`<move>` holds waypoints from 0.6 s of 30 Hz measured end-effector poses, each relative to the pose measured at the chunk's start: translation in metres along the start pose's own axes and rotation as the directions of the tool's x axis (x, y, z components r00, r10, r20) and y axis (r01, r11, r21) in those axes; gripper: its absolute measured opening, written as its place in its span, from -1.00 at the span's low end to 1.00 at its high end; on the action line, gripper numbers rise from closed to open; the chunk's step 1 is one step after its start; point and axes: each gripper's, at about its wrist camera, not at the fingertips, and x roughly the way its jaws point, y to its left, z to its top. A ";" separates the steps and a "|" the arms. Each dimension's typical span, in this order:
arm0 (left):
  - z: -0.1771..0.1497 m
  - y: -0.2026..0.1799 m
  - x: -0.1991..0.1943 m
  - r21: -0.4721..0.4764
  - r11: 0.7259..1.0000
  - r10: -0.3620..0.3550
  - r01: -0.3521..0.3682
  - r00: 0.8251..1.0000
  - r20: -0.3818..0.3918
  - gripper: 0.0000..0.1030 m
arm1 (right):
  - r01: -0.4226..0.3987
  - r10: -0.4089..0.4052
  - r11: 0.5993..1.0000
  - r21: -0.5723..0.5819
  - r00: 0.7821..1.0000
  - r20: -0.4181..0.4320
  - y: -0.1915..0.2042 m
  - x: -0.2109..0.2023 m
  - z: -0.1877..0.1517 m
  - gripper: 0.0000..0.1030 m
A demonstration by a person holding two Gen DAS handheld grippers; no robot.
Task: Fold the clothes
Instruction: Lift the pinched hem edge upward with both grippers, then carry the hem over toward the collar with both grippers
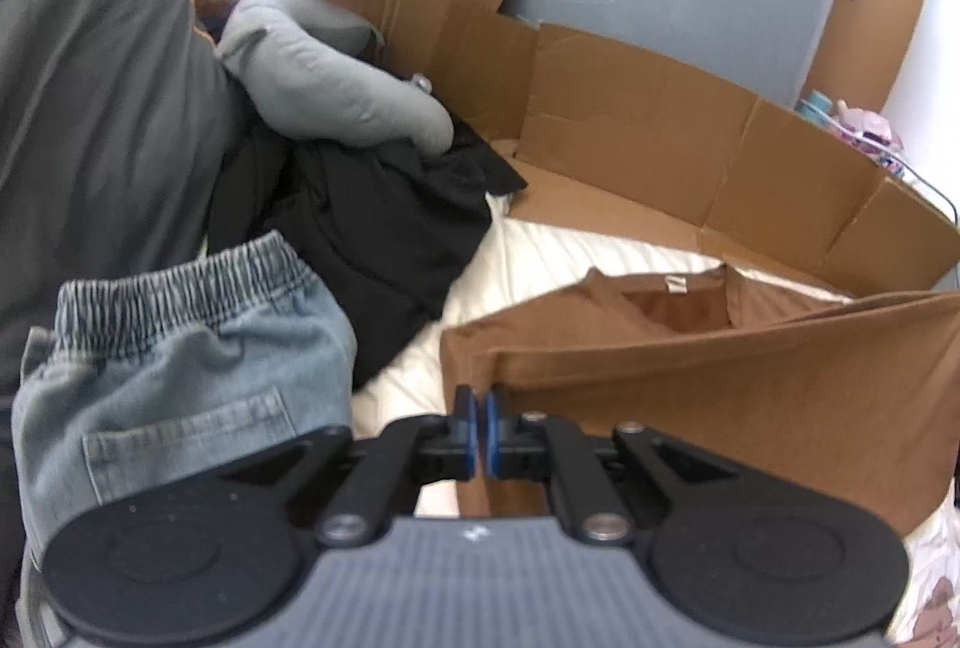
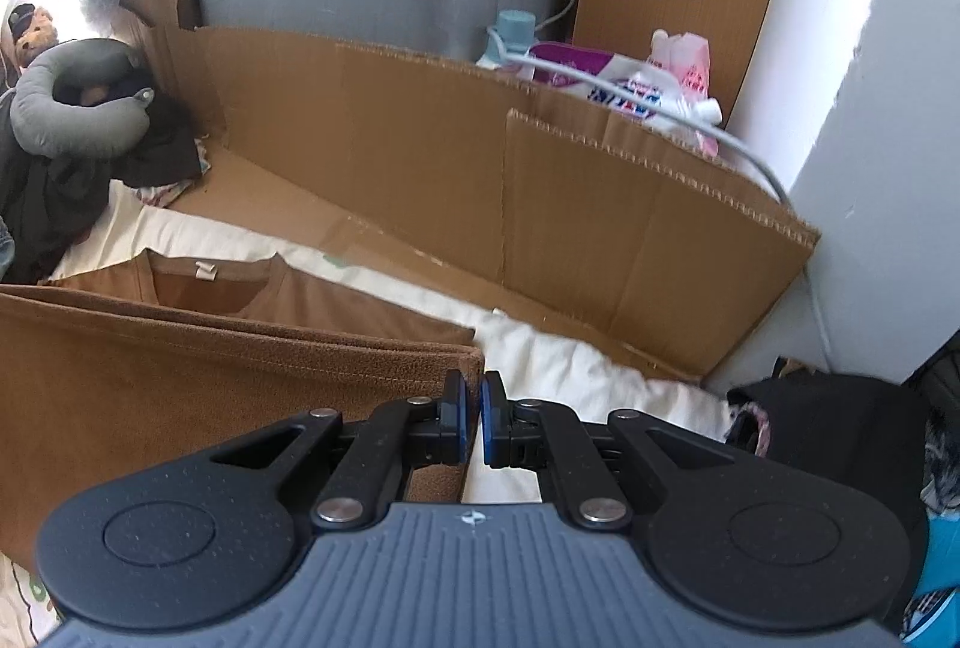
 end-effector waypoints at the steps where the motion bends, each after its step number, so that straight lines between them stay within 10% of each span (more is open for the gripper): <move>1: 0.002 0.000 0.002 0.001 1.000 0.002 -0.002 1.000 0.000 -0.93 | 0.001 -0.001 1.000 -0.005 1.000 -0.001 0.000 0.002 0.003 -0.94; 18: 0.053 -0.003 0.096 -0.004 0.996 0.084 -0.085 0.992 -0.090 -0.93 | 0.063 -0.068 0.997 -0.052 0.993 -0.094 0.014 0.095 0.051 -0.93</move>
